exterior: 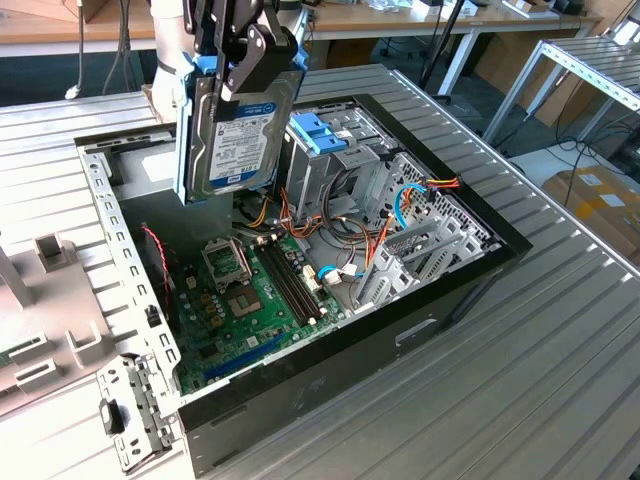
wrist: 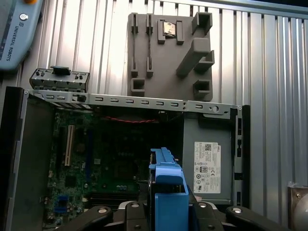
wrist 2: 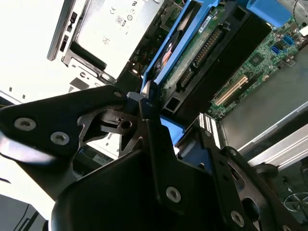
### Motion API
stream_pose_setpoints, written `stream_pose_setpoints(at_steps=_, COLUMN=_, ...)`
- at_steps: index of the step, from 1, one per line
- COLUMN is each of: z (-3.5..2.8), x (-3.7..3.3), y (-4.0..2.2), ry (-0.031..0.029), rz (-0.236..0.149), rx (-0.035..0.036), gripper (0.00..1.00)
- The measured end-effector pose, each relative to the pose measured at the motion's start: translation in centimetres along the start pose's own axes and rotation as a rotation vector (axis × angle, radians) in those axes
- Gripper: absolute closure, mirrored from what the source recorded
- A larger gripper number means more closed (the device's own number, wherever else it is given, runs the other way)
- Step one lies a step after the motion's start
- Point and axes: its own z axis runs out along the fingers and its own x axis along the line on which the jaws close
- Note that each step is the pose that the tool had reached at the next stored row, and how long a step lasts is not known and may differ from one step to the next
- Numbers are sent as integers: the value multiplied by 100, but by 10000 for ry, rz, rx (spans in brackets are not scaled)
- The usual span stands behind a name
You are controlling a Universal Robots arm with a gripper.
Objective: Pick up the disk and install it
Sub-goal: 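Pick up the disk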
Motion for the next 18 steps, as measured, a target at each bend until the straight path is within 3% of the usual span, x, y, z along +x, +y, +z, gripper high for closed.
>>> stream_pose_setpoints(at_steps=18, z=-1, x=83, y=3, ry=-1, rz=0, rx=0, gripper=63)
